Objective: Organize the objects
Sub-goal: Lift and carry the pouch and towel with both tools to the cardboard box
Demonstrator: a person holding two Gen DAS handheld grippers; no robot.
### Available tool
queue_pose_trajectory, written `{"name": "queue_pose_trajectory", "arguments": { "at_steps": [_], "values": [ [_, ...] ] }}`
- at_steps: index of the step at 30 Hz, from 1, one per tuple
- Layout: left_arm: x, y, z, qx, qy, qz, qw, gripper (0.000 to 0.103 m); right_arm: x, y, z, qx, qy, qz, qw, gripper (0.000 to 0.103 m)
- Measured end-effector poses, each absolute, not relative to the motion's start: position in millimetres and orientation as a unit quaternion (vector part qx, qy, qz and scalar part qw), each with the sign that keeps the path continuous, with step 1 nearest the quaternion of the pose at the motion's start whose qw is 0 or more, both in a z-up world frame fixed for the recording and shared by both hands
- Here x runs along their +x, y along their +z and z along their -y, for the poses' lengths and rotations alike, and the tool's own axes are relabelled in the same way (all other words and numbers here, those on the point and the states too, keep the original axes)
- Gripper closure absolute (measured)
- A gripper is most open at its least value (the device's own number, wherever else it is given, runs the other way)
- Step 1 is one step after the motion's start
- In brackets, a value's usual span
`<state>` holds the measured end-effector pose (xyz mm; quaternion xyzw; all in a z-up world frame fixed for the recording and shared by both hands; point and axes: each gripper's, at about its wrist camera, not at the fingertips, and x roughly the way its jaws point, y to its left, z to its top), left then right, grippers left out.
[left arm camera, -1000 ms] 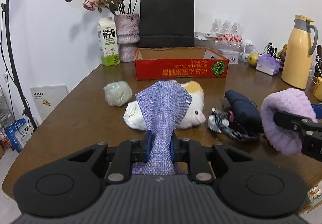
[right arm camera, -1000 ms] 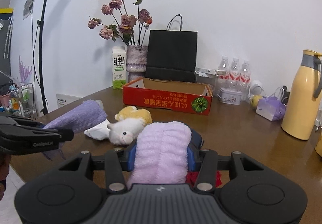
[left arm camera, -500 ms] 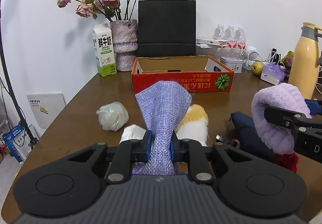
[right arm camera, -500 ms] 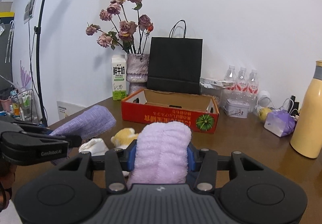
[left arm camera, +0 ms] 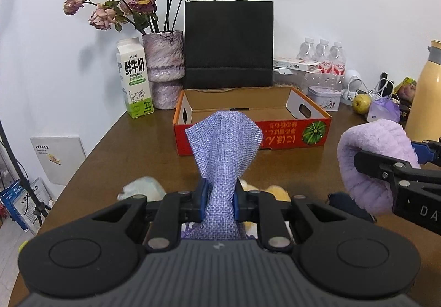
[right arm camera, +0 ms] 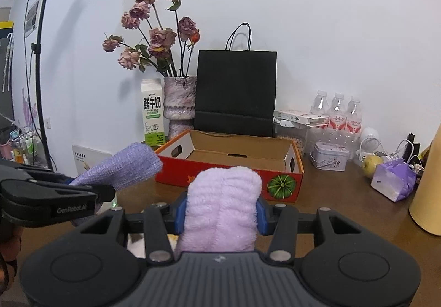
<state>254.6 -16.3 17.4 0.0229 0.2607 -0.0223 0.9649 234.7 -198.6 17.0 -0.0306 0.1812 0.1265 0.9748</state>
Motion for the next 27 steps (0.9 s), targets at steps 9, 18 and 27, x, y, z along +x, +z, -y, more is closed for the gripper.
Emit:
{"name": "queue_pose_trajectory", "arguments": {
  "at_steps": [9, 18, 27],
  "values": [
    [301.4, 25.8, 16.8, 0.022, -0.021, -0.27, 0.962, 0.085, 286.2, 25.8, 198.2, -0.031, 0.127, -0.193, 0.972, 0.057],
    [348.4, 28.4, 13.3, 0.015, -0.015, -0.284, 0.959, 0.085, 334.7, 27.8, 193.5, -0.039, 0.127, -0.206, 0.97, 0.057],
    [396.1, 34.8, 15.3, 0.019, -0.006, -0.29, 0.957, 0.085, 384.9, 28.5, 189.0, -0.04, 0.123, -0.213, 0.968, 0.057]
  ]
}}
